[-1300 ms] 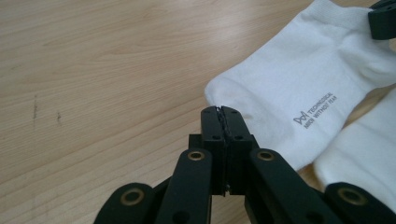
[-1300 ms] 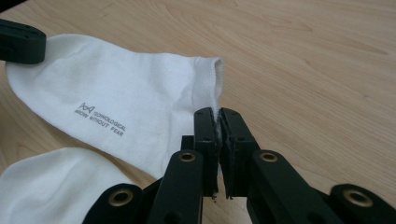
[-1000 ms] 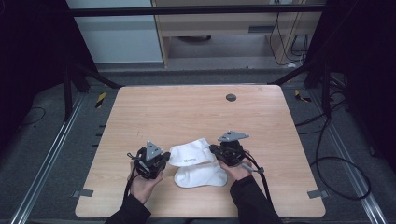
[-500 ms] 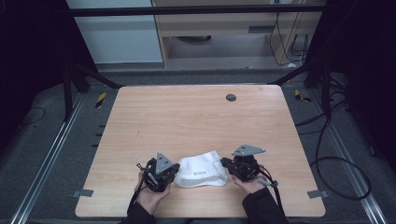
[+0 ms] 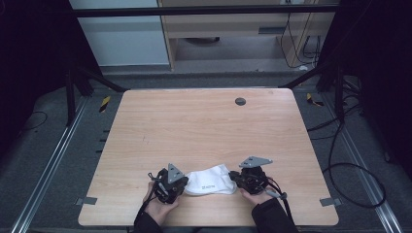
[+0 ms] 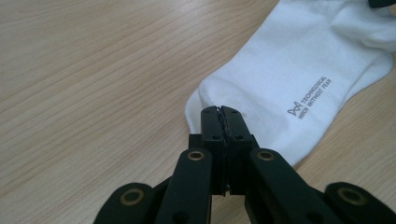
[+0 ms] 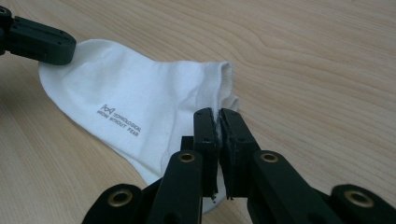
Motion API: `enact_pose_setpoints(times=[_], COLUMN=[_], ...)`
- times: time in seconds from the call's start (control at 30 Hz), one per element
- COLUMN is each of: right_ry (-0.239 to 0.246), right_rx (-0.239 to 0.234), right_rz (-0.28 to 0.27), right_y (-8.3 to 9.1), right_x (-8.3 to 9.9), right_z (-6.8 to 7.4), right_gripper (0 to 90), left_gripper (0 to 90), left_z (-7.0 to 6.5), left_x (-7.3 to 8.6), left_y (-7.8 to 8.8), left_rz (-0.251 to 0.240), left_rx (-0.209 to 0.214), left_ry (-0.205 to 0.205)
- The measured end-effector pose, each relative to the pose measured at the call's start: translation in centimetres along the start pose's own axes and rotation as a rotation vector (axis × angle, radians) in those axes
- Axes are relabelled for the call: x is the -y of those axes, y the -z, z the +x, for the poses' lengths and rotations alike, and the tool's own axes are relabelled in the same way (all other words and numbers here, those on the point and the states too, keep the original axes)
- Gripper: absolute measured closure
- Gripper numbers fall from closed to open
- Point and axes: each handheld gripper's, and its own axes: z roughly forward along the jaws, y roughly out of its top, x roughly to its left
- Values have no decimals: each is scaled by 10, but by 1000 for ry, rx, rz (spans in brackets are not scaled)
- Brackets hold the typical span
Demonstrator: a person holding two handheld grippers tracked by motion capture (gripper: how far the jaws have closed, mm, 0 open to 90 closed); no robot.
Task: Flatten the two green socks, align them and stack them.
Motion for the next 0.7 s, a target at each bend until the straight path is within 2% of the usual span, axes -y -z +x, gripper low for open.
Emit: enact_pose_setpoints(times=[0.17, 0.33, 0.47, 0.7], right_ry=[12, 13, 13, 18], right_rx=[10, 8, 6, 24], right_rz=[18, 10, 37, 45], right_y=[-4, -3, -6, -9], right_x=[2, 1, 4, 6], right_z=[-2, -2, -3, -6], right_gripper=[851, 850, 847, 826], left_gripper=[889, 889, 888, 887], left_z=[2, 4, 5, 7], left_x=[1, -1, 1, 3], left_y=[-2, 1, -3, -9], left_rz=[7, 0, 26, 51], left_rx=[-2, -7, -7, -10], left_ry=[4, 3, 5, -3])
